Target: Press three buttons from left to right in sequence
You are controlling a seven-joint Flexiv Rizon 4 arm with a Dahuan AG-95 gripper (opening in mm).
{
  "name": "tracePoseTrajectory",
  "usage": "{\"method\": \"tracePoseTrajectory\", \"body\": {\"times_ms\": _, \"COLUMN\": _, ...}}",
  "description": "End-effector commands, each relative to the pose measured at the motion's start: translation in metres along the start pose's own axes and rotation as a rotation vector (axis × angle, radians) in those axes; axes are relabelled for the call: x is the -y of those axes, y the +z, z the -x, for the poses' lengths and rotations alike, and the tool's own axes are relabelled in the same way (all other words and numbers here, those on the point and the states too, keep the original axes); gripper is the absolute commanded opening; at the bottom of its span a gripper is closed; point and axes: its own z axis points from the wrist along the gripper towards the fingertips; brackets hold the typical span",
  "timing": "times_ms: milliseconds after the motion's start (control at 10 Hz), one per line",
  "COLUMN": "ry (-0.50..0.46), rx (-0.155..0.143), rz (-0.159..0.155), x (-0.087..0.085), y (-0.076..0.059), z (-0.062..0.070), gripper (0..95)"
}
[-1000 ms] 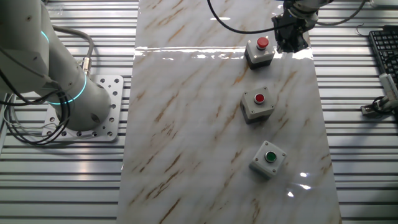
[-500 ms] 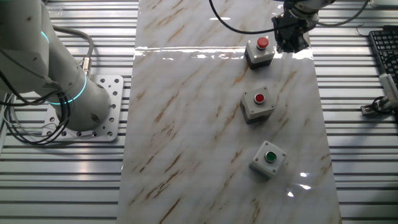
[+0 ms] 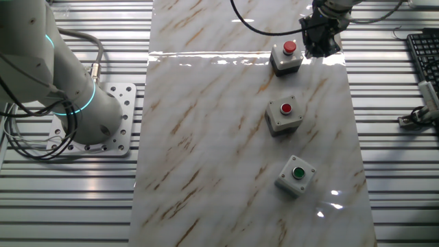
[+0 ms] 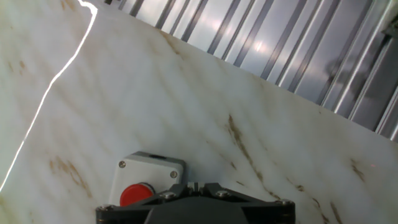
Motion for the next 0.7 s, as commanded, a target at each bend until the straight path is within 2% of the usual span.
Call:
{"method": "tracePoseTrajectory", "body": {"times_ms": 100, "ry": 0.022, "rx": 0.001, "rz": 0.018, "x": 0.0011, "y": -0.0003, "z": 0.0000, "gripper": 0.0}}
{"method": "tracePoseTrajectory", "body": {"times_ms": 400, "ry": 0.032, "rx": -0.001, "rz": 0.015, "x": 0.0011, "y": -0.0003, "z": 0.0000, "gripper": 0.0}}
{"method": "tracePoseTrajectory", "body": {"times_ms": 600, "ry": 0.047, "rx": -0.017, "rz": 0.033, "x": 0.0011, "y": -0.0003, "z": 0.0000, "gripper": 0.0}}
{"method": "tracePoseTrajectory", "body": {"times_ms": 700, "ry": 0.071, "rx": -0.025, "rz": 0.061, "x": 0.0009, "y": -0.0001, "z": 0.0001, "gripper": 0.0}}
